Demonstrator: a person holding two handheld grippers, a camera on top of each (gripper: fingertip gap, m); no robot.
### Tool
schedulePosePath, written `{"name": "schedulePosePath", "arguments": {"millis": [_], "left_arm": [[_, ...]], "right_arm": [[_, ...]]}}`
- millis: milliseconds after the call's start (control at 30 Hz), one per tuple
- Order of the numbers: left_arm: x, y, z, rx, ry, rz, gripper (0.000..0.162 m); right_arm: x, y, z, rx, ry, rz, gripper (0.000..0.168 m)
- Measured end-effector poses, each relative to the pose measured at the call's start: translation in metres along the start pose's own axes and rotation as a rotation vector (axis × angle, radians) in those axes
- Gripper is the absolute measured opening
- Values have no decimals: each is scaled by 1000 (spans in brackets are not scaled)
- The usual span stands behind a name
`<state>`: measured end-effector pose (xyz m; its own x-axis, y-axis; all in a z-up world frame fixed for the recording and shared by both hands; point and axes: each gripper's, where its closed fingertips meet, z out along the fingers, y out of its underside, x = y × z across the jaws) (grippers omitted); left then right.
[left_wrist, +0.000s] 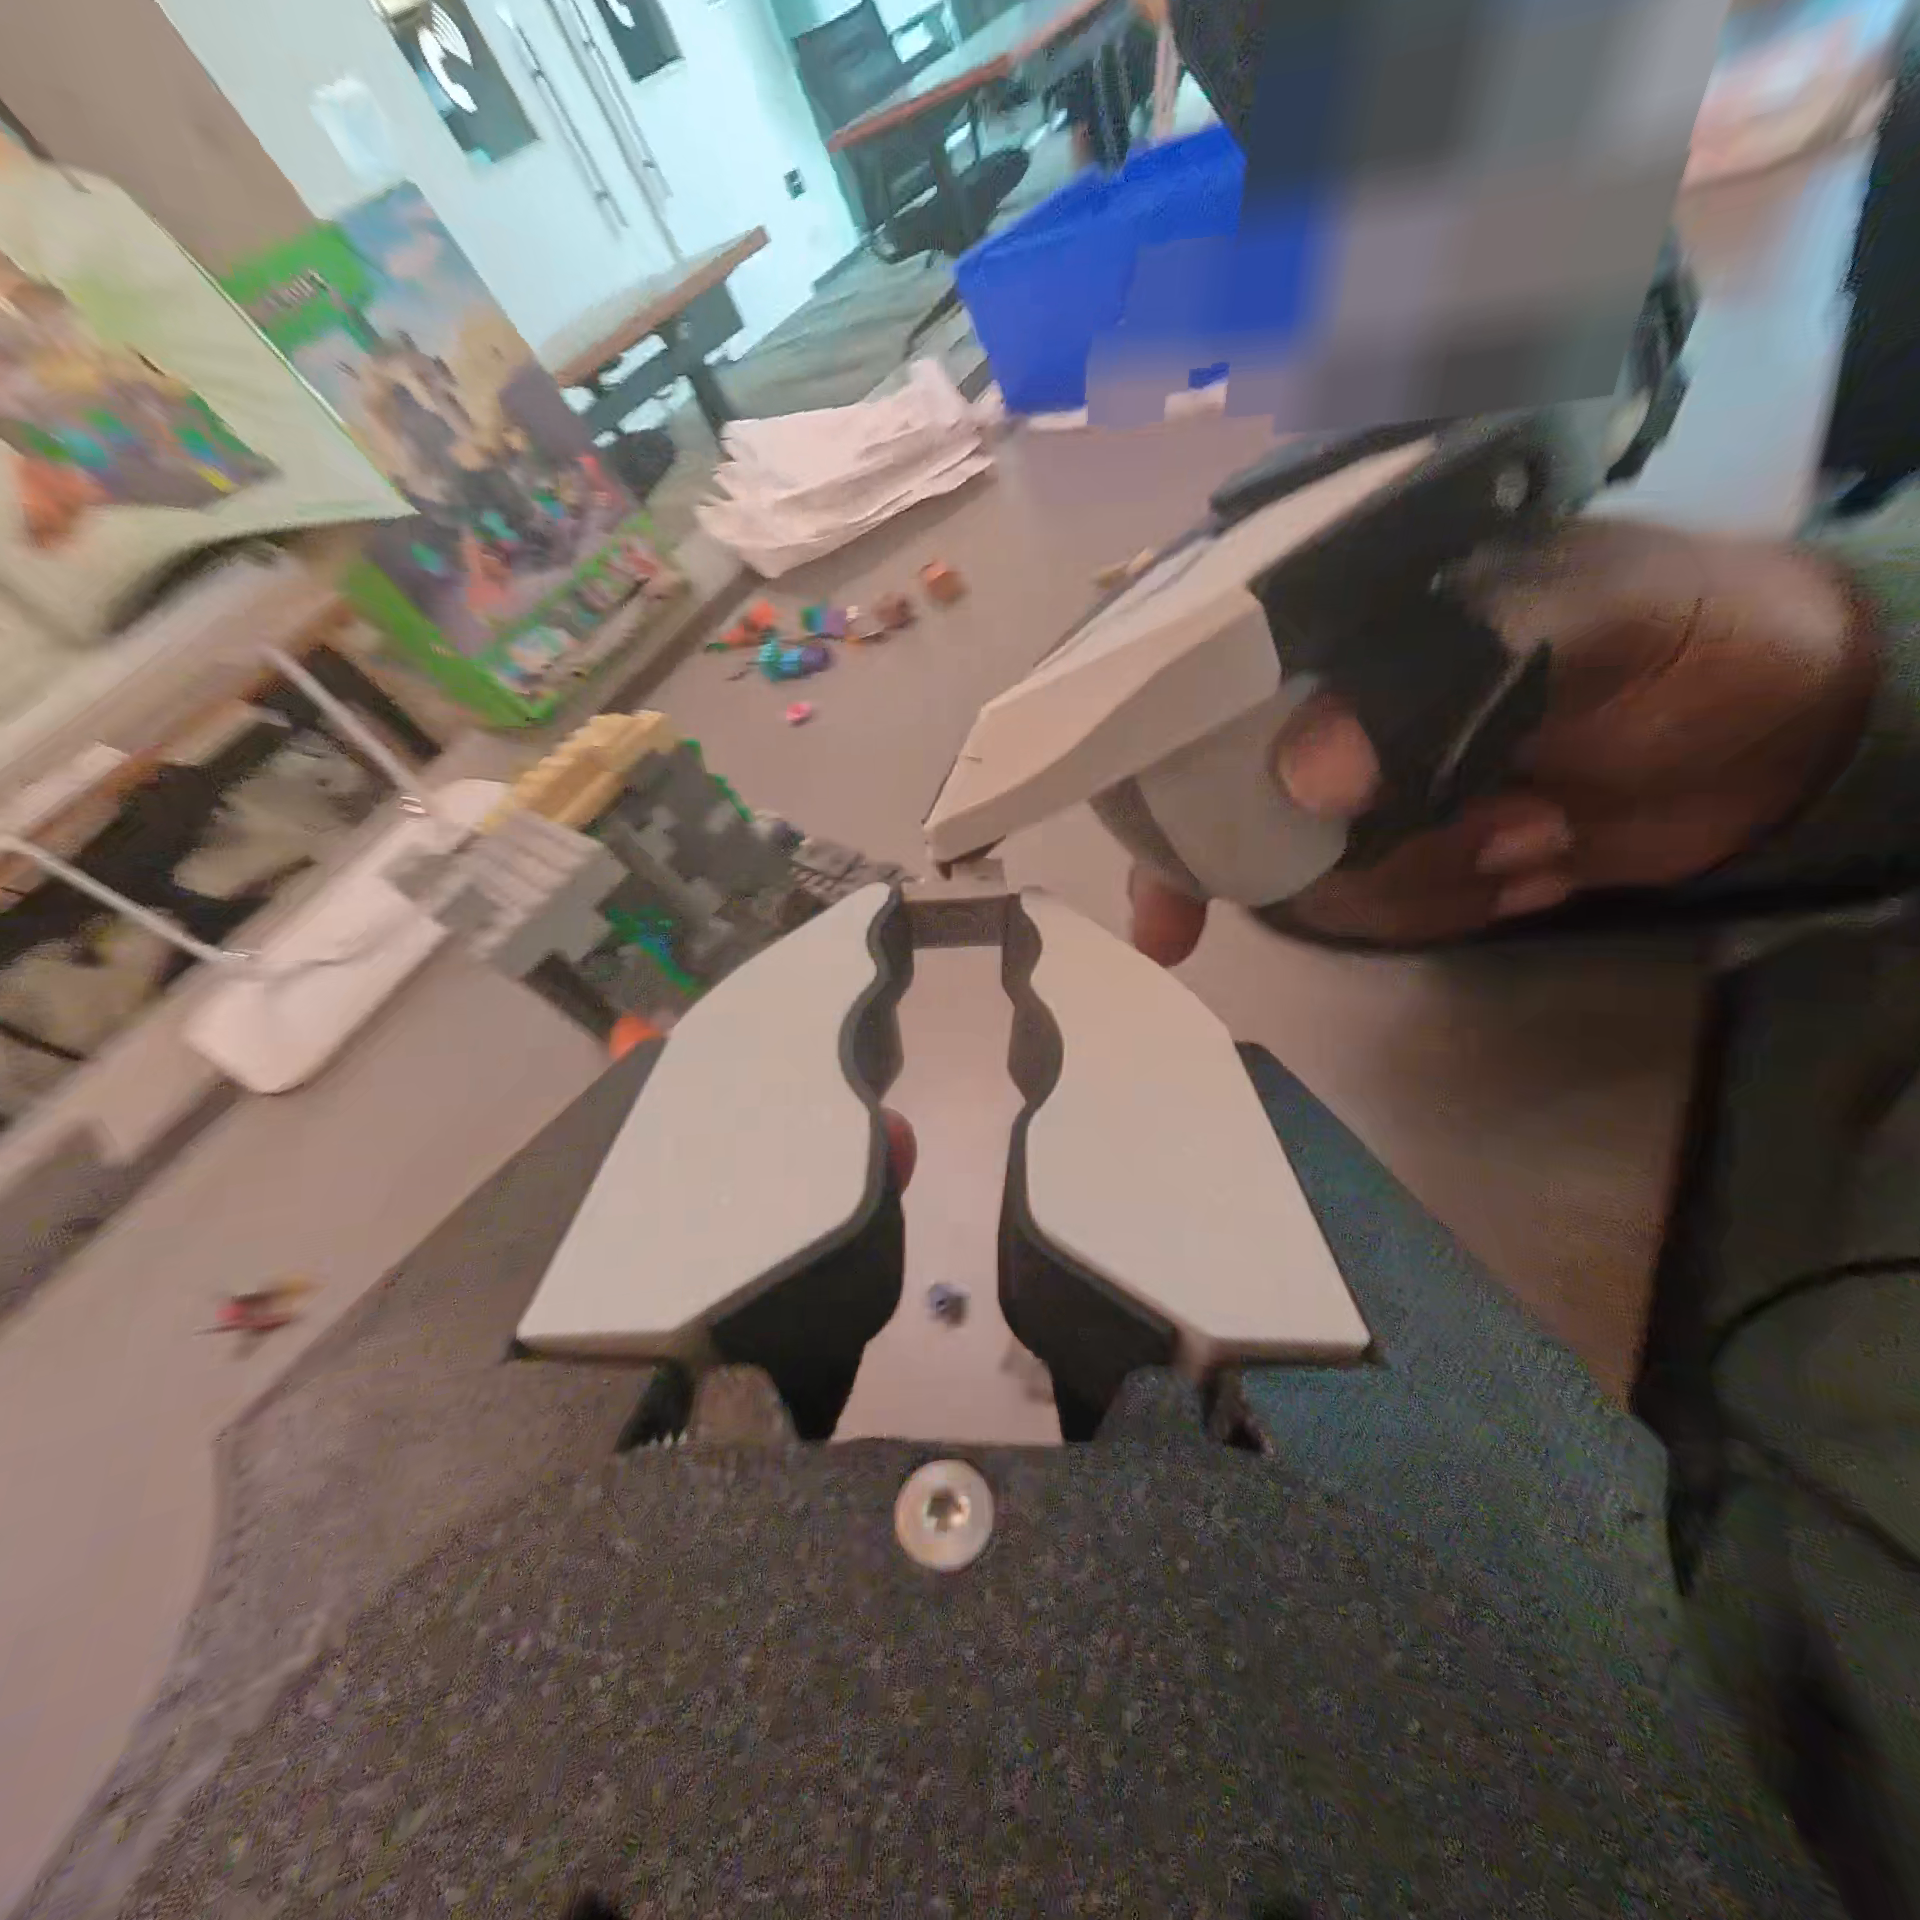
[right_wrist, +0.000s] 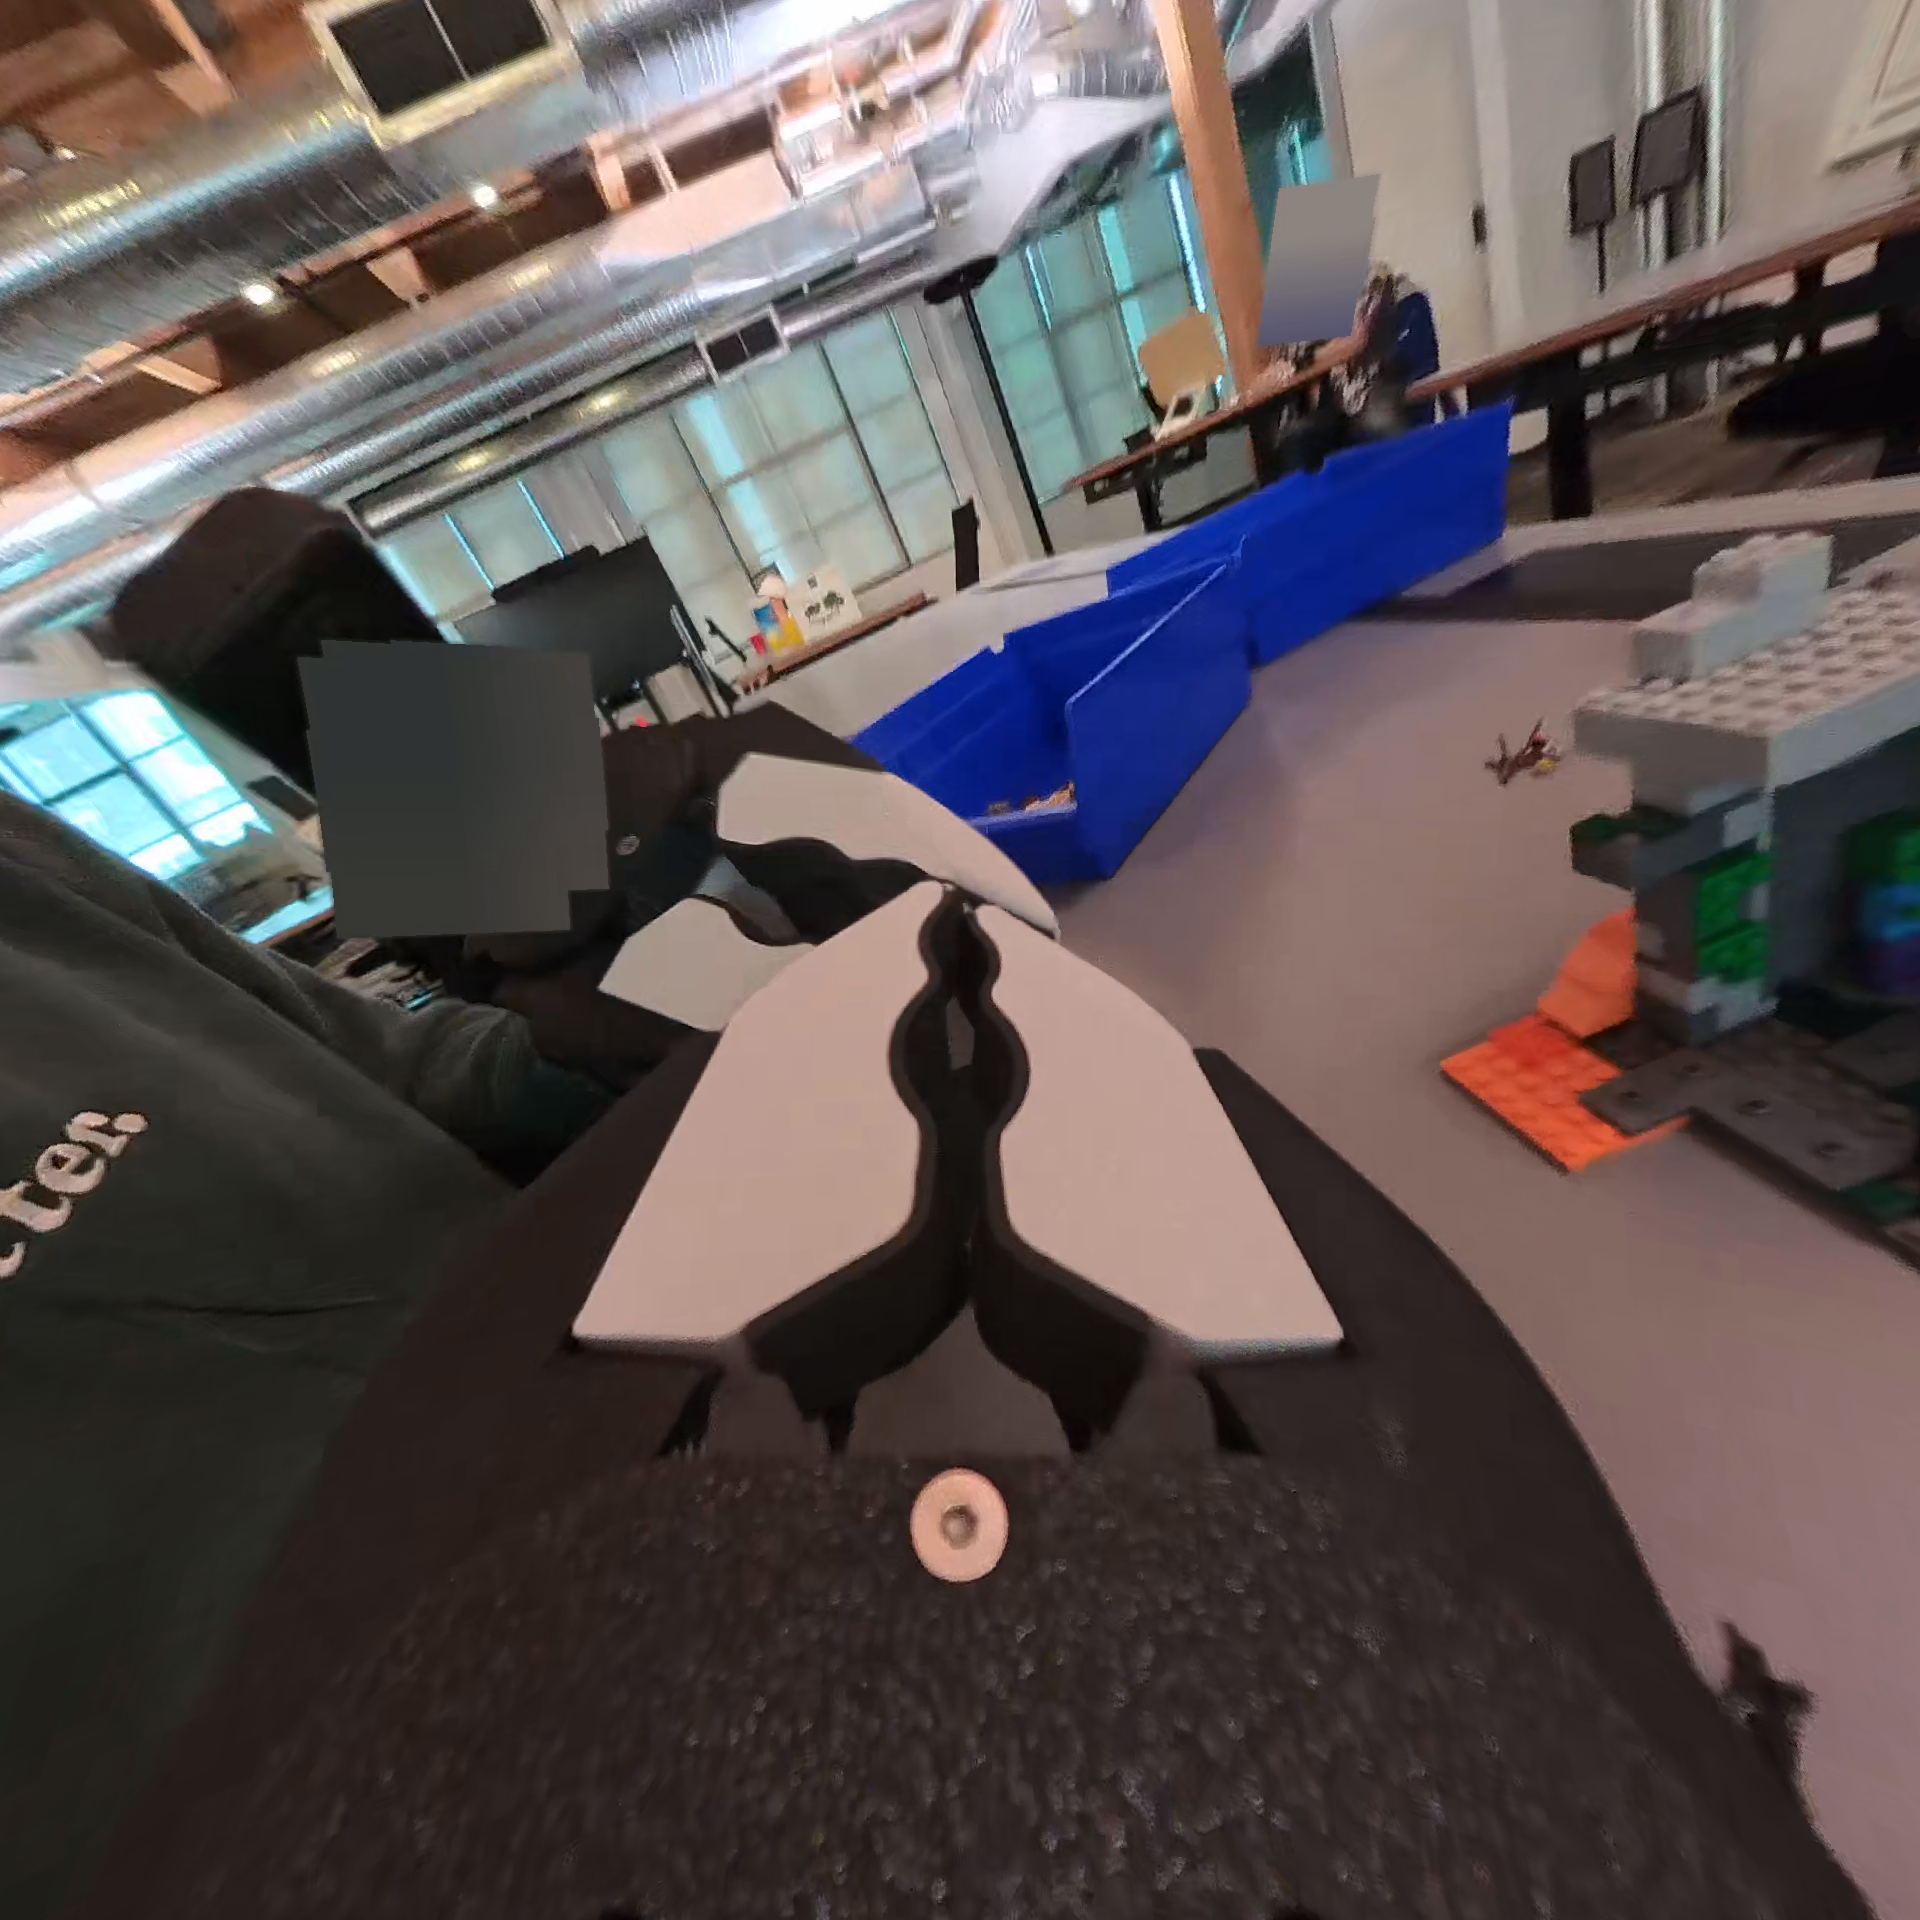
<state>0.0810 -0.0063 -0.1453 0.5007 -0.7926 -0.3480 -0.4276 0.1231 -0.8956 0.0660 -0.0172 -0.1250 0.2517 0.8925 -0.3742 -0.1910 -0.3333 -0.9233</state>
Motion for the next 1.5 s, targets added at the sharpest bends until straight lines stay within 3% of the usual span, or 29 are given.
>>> {"name": "schedulePosePath", "arguments": {"millis": [100,233,400,633,867,1033,1233,1333,1500], "left_arm": [[-1,-5,3,56,41,-61,17],[-7,-5,1,47,-34,68,17],[-16,-13,-5,67,-169,222,17],[-19,-27,-10,127,-297,341,17],[-11,-34,-16,226,-158,165,17],[-5,-43,-21,305,-31,18,17],[-1,-48,-22,367,200,-340,17],[-1,-47,-23,385,260,-428,17],[-2,-41,-23,364,243,-381,17]], "right_arm": [[1,-8,-8,14,34,-62,0],[7,-6,-11,-71,-18,31,1],[-2,-11,-5,-59,-90,133,19],[-12,-19,5,49,-71,81,13],[-24,-24,3,77,-173,74,8],[-32,-31,0,112,-304,199,7],[-41,-37,-7,180,-451,312,7],[-46,-38,-9,175,-457,259,7],[-28,-35,-12,94,-347,175,7]]}}
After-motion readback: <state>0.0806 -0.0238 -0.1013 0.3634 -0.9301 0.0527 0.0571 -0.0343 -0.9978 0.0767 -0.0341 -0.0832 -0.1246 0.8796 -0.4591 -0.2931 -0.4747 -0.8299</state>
